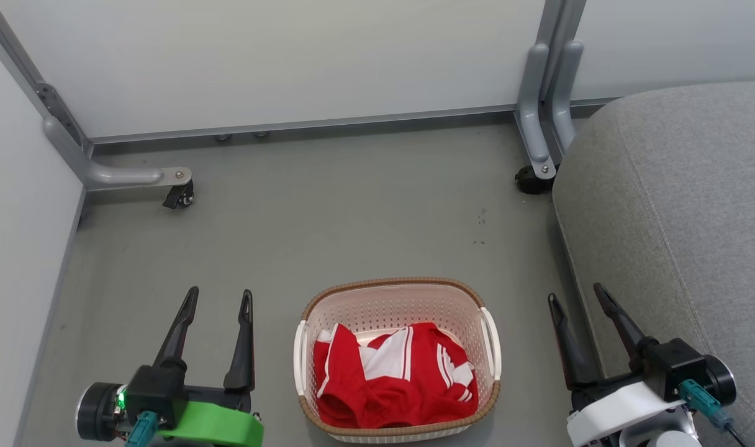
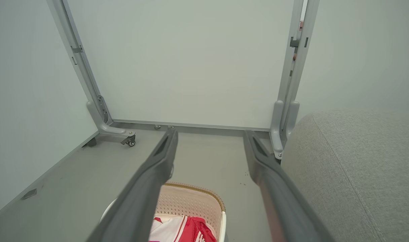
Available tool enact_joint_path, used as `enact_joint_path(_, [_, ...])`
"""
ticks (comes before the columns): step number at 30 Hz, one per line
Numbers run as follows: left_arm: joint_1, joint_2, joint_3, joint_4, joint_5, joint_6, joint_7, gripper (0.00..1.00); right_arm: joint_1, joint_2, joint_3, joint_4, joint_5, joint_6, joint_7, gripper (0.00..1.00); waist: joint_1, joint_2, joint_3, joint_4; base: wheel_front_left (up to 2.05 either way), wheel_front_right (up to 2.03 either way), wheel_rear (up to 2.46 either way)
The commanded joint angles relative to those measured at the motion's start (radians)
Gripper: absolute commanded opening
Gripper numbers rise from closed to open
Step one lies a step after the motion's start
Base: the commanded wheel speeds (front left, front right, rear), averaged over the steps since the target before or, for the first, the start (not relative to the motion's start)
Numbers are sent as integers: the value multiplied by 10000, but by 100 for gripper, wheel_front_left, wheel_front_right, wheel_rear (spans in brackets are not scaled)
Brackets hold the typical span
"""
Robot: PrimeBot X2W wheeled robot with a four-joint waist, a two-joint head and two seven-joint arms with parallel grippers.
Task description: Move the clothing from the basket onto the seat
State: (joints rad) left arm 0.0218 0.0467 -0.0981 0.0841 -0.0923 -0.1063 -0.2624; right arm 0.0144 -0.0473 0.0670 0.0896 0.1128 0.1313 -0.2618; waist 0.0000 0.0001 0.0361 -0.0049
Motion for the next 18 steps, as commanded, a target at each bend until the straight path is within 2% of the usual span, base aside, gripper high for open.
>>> enact_joint_path(1, [126, 67, 0, 20, 98, 18, -38, 100, 123, -57, -38, -39, -15, -10, -48, 100, 0, -1, -4, 9, 0, 0, 0])
enact_joint_path(18, [84, 65, 40, 100, 39, 47, -38, 100, 87, -57, -26, -50, 48, -10, -48, 100, 0, -1, 138, 63, 0, 0, 0])
